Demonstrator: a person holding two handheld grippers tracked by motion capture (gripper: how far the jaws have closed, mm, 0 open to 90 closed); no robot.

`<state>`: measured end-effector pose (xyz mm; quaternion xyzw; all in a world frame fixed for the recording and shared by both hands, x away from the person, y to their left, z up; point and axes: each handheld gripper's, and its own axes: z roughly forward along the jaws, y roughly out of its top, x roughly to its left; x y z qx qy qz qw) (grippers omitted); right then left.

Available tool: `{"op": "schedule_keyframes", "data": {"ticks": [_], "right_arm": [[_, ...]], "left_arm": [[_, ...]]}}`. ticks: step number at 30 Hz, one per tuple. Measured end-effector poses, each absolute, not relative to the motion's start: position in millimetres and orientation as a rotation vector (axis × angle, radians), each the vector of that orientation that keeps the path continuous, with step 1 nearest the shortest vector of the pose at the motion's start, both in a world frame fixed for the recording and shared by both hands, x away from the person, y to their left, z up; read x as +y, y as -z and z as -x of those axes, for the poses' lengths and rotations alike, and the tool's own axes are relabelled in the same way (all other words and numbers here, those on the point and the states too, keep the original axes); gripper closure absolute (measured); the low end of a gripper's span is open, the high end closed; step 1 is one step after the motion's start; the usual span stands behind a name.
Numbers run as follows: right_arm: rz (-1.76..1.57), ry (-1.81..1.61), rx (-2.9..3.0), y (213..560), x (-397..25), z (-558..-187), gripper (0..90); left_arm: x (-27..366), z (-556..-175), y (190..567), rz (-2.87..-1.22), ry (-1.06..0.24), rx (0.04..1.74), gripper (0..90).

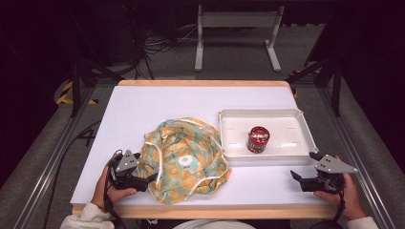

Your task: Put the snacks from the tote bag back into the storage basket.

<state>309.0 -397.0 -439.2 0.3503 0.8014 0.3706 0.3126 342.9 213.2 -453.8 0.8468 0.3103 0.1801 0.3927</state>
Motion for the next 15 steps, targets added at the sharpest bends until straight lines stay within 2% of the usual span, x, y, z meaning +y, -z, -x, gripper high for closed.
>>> {"op": "schedule_keyframes", "data": {"ticks": [15], "right_arm": [[-0.903, -0.966, 2.120, 438.4, -395.2, -308.6, 5.9]], "left_arm": [[213.3, -343.5, 453.2, -2.144, -0.458, 0.791, 5.1]]}}
